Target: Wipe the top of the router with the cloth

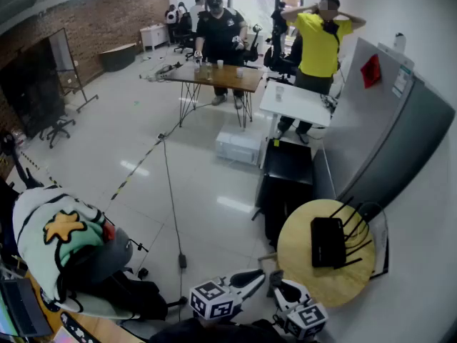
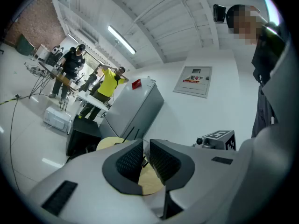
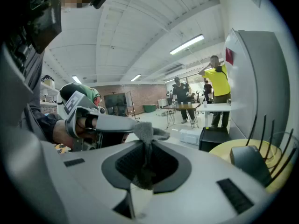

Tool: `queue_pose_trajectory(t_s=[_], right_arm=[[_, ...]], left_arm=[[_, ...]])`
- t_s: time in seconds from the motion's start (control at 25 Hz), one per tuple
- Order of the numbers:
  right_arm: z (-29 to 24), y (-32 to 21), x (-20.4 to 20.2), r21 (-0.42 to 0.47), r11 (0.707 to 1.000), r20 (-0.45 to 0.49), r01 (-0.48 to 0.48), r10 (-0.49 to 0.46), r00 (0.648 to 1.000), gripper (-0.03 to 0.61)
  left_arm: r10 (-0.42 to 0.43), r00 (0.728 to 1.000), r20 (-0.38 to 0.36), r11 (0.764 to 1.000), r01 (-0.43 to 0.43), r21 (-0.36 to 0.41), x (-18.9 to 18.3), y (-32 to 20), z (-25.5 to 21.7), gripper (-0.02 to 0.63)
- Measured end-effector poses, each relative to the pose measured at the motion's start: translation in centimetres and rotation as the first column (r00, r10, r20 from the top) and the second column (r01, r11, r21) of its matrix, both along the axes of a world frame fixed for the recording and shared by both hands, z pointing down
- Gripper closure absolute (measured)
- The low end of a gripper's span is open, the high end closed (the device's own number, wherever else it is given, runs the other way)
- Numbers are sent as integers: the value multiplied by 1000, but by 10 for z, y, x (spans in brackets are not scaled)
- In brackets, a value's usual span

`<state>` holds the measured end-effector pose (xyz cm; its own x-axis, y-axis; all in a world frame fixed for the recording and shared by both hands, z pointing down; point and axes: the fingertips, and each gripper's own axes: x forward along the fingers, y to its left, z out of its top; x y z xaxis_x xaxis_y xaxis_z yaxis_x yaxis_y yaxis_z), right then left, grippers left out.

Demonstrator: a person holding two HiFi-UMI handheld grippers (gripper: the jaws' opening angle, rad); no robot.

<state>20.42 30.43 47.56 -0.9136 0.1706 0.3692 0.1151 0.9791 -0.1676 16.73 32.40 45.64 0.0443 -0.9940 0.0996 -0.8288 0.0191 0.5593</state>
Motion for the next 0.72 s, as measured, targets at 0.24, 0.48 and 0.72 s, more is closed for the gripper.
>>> queue_pose_trajectory(t_s=[0.24,0.48,0.72], right_arm=[[9,-21,-48,19,1000,6,0,0,1000,514],[20,-50,-108,1,999,0,37,-37,999,512],[17,-118,-175,0,999,13,40,-40,999,512]], left_arm=[[-15,1000,6,1000,15,6,-49,-9,4,583],[-45,999,9,999,45,-19,-109,-37,15,583],[-23,1000,16,999,23,-44,-180,-106,14,583]])
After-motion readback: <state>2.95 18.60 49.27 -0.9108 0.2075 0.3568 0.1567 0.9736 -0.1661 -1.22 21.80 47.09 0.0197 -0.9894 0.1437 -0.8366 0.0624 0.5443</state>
